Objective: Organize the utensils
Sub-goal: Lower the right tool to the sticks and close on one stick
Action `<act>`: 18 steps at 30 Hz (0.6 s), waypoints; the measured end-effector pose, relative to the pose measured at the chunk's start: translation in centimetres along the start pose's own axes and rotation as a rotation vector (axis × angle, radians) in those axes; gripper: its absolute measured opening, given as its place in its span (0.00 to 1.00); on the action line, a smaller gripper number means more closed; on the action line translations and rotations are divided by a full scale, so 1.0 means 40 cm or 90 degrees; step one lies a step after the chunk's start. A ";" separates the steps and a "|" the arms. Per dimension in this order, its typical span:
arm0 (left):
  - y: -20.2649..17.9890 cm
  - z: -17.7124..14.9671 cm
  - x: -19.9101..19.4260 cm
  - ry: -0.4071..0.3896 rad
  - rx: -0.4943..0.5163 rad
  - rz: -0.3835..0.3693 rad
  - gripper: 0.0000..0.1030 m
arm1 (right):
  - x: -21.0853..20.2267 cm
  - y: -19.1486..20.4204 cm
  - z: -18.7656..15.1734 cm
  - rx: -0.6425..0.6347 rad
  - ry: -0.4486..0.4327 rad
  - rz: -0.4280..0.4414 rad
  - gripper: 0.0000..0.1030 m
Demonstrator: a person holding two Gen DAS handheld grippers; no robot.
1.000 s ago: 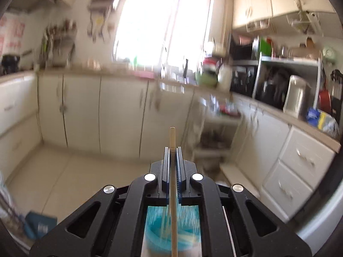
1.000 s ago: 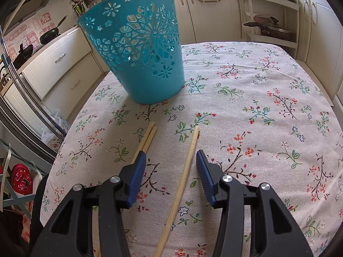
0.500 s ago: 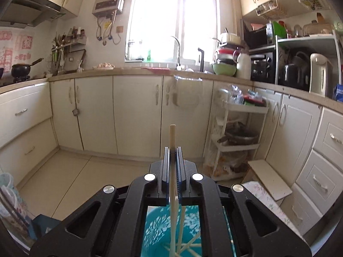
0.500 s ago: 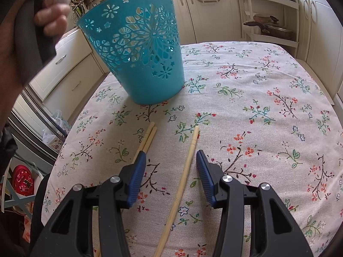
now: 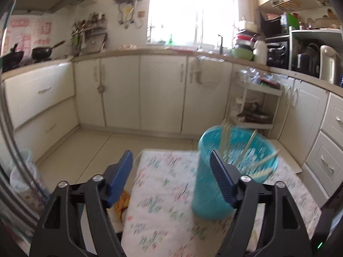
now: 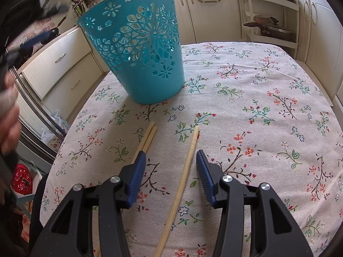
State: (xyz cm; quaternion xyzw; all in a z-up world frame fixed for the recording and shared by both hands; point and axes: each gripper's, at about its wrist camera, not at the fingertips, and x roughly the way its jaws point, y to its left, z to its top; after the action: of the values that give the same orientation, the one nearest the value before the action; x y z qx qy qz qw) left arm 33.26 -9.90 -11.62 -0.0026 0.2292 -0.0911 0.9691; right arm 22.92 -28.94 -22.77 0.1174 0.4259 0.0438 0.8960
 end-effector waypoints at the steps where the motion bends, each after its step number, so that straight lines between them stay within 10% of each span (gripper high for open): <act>1: 0.013 -0.025 0.004 0.020 -0.005 0.002 0.75 | 0.001 0.001 0.000 -0.002 0.000 -0.002 0.47; 7: 0.046 -0.184 0.096 0.168 -0.032 -0.007 0.78 | -0.007 -0.016 0.000 0.027 -0.009 -0.019 0.45; 18: 0.030 -0.244 0.128 0.216 -0.015 -0.012 0.88 | -0.001 0.006 0.001 -0.008 0.001 -0.103 0.15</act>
State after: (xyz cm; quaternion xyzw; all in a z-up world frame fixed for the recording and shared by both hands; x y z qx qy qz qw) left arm 33.63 -9.28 -22.68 -0.0008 0.3906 -0.0965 0.9155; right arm 22.94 -28.73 -22.67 0.0771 0.4345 -0.0257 0.8970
